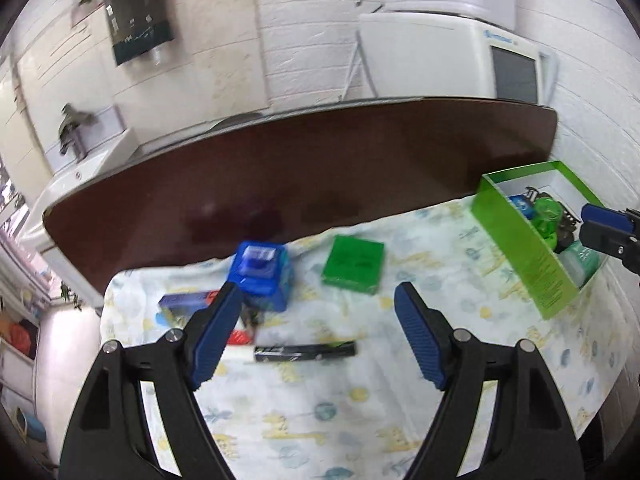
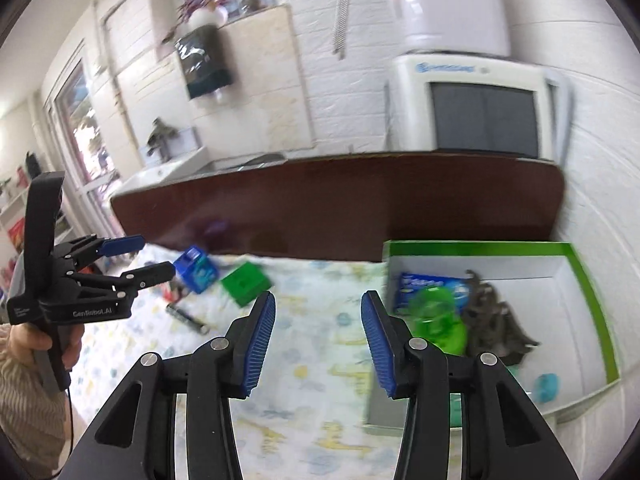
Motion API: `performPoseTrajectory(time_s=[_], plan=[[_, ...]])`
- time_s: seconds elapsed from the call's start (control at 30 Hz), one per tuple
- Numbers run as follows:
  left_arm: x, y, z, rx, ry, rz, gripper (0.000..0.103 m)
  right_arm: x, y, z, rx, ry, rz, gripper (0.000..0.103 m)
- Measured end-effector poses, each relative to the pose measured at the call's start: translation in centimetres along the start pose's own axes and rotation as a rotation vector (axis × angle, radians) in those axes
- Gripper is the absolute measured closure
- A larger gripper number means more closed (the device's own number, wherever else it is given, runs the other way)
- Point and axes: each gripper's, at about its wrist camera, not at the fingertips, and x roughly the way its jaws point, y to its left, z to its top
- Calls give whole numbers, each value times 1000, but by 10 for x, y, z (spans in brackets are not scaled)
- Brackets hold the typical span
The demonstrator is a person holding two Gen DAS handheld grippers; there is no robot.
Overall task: Organize rigid objects
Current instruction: 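Lower the hooks into the box, open the right tool and withdraw, then close the right tool on the green square box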
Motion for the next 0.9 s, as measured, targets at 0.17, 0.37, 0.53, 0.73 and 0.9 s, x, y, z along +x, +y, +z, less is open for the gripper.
performPoseTrajectory(time_s=[0.17,0.37,0.53,0.73,0.9], plan=[[12,43,-22,-123,39,-38,26,46,36,-8,-34,107,43,56],[41,30,-13,-155,72,-223,38,103,49,-11,94,207,107,56],[90,12,0,-240,195,-272,54,158,40,6,204,256,109,56],[131,17,7,-395,269,-254,57,205,40,26,163,274,64,57],[156,19,9,-481,341,-251,73,232,40,31,151,314,84,57]])
